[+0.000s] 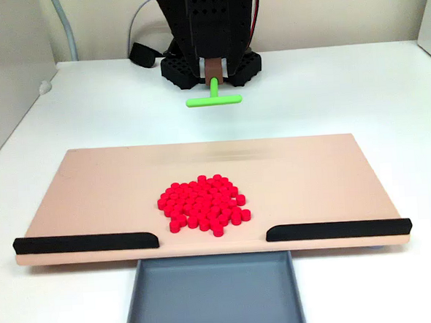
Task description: Gather the bottom side granules
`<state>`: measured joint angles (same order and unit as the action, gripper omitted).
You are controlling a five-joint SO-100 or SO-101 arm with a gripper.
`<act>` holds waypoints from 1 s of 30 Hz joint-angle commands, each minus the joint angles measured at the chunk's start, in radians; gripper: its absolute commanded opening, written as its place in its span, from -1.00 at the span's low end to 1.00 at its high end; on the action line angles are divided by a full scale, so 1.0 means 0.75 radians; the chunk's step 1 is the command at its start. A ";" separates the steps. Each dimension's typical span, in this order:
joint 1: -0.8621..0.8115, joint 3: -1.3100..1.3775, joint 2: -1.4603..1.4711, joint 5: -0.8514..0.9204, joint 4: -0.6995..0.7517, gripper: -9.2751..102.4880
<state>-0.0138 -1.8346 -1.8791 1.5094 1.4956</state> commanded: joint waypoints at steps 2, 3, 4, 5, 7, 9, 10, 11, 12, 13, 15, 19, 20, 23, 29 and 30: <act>-0.010 0.047 -0.027 0.012 -0.002 -0.84; -0.010 0.047 -0.027 0.012 -0.002 -0.84; -0.010 0.047 -0.027 0.012 -0.002 -0.84; -0.010 0.047 -0.025 0.012 -0.002 -0.84; -0.010 0.047 -0.022 0.014 -0.002 -0.84; -0.010 0.047 -0.022 0.014 -0.002 -0.84; -0.012 0.047 -0.022 0.014 -0.002 -0.84; -0.012 0.047 -0.022 0.014 -0.002 -0.84; -0.012 0.047 -0.022 0.014 -0.002 -0.84; -0.012 0.047 -0.022 0.014 -0.002 -0.84; -0.012 0.047 -0.022 0.018 -0.002 -0.84; -0.014 0.047 -0.014 0.033 -0.002 -0.84; -0.016 0.047 -0.012 0.037 -0.002 -0.84; -0.022 0.047 -0.018 0.047 -0.002 -0.84; -0.029 0.047 -0.004 0.045 -0.002 -0.84; -0.029 0.047 0.004 0.045 -0.002 -0.84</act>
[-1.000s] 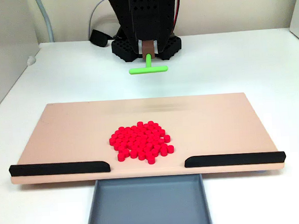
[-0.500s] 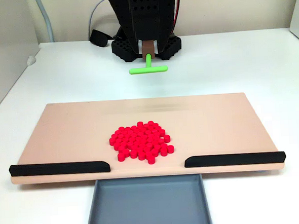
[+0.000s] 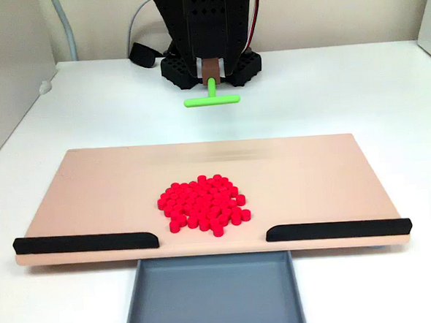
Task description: Gather the bottom side granules
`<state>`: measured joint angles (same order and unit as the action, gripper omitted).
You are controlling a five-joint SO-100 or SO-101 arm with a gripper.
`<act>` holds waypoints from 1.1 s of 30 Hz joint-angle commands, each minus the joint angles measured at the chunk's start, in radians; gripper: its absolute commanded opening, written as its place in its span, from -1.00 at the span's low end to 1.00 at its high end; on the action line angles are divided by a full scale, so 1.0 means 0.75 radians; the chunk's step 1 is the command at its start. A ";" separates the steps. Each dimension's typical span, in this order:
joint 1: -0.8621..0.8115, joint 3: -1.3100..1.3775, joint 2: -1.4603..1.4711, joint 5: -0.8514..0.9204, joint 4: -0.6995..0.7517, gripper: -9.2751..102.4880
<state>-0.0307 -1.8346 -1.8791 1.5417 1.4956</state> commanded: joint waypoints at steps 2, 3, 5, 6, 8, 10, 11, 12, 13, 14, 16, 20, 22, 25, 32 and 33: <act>-0.002 0.047 0.020 0.002 -0.002 -0.84; 0.000 0.047 0.027 0.002 -0.002 -0.84; 0.006 0.047 0.037 0.000 -0.002 -0.84; 0.012 0.047 0.041 -0.002 -0.002 -0.84; 0.020 0.047 0.051 0.000 -0.002 -0.84; 0.029 0.045 0.070 0.010 -0.002 -0.84; 0.031 0.045 0.078 0.014 -0.002 -0.84; 0.027 0.047 0.078 0.025 -0.002 -0.84; 0.018 0.043 0.078 0.031 -0.002 -0.84; 0.012 0.041 0.080 0.037 -0.002 -0.84; 0.002 0.014 0.082 0.020 -0.059 -0.84; -0.002 -0.010 0.106 0.020 -0.110 -0.84; -0.002 -0.043 0.106 0.018 -0.141 -0.84; -0.006 -0.055 0.115 0.029 -0.143 -0.84; -0.029 -0.147 0.100 0.035 -0.223 -0.84; -0.031 -0.164 0.098 0.039 -0.231 -0.84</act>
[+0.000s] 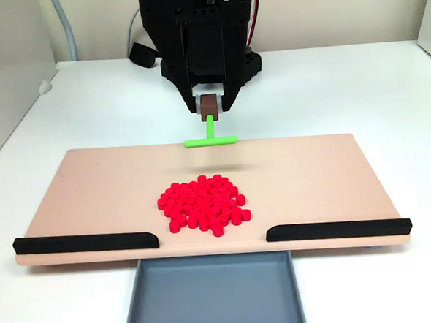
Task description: Gather the bottom side granules
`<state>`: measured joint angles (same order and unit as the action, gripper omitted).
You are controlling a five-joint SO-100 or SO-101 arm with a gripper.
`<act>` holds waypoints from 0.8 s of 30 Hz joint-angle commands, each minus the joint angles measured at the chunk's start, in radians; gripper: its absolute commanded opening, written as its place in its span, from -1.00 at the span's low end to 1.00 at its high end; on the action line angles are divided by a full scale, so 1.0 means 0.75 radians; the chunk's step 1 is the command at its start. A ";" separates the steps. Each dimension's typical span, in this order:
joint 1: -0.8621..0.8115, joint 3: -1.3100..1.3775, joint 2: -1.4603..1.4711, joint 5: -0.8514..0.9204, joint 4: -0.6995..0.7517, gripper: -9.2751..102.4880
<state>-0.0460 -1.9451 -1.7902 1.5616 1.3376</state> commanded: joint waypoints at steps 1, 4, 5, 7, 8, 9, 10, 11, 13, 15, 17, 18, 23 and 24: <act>-0.012 -0.027 -0.025 0.014 -0.029 -0.84; -0.027 -0.053 -0.031 0.016 -0.049 -0.84; -0.031 -0.065 -0.035 0.006 -0.070 -0.84; -0.033 -0.100 -0.047 0.006 -0.096 -0.84; -0.033 -0.106 -0.049 0.006 -0.100 -0.84; -0.035 -0.110 -0.049 0.002 -0.100 -0.84; -0.035 -0.117 -0.049 0.002 -0.100 -0.84; -0.035 -0.123 -0.049 -0.002 -0.104 -0.84; -0.035 -0.145 -0.053 -0.004 -0.125 -0.84; -0.037 -0.157 -0.053 -0.004 -0.139 -0.84; -0.037 -0.178 -0.059 -0.002 -0.157 -0.84; -0.037 -0.188 -0.063 -0.002 -0.166 -0.84; -0.037 -0.202 -0.070 -0.004 -0.190 -0.84; -0.037 -0.209 -0.070 -0.006 -0.200 -0.84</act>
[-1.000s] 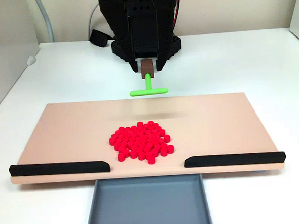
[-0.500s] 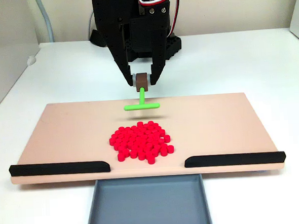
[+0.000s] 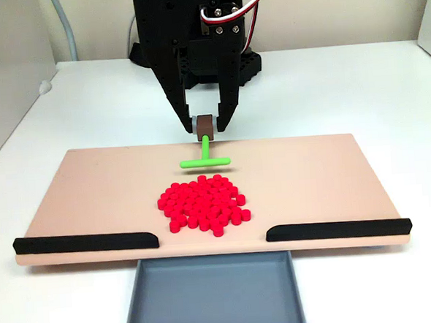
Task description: Gather the bottom side granules
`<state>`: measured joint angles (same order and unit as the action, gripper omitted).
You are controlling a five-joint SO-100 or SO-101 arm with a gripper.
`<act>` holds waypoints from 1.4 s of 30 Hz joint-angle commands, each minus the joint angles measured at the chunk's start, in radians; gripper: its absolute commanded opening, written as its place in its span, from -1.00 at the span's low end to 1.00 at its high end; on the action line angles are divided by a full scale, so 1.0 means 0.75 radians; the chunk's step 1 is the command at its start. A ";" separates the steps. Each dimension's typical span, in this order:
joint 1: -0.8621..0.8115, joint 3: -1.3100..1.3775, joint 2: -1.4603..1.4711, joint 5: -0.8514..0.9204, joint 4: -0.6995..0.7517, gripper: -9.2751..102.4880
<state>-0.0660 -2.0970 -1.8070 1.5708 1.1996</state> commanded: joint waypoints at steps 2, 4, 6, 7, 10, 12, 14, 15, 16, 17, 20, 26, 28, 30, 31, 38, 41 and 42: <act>-0.010 -0.025 -0.049 -0.020 -0.047 -0.84; -0.010 -0.029 -0.045 -0.016 -0.051 -0.84; -0.010 -0.037 -0.045 -0.016 -0.051 -0.84; -0.010 -0.041 -0.045 -0.016 -0.051 -0.84; -0.008 -0.043 -0.045 -0.018 -0.051 -0.84; -0.006 -0.043 -0.039 -0.020 -0.053 -0.84; -0.002 -0.043 -0.033 -0.020 -0.053 -0.84; -0.002 -0.043 -0.031 -0.022 -0.055 -0.84; -0.002 -0.043 -0.031 -0.022 -0.057 -0.84; 0.000 -0.043 -0.031 -0.022 -0.057 -0.84; 0.002 -0.043 -0.025 -0.020 -0.059 -0.84; 0.004 -0.043 0.004 -0.020 -0.080 -0.84; 0.008 -0.043 0.012 -0.020 -0.080 -0.84; 0.010 -0.043 0.018 -0.018 -0.080 -0.84; 0.010 -0.043 0.022 -0.018 -0.080 -0.84; 0.014 -0.043 0.041 -0.018 -0.080 -0.84; 0.018 -0.043 0.045 -0.018 -0.080 -0.84; 0.018 -0.043 0.049 -0.018 -0.080 -0.84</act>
<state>-0.0598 -2.1322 -1.7733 1.5601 1.1367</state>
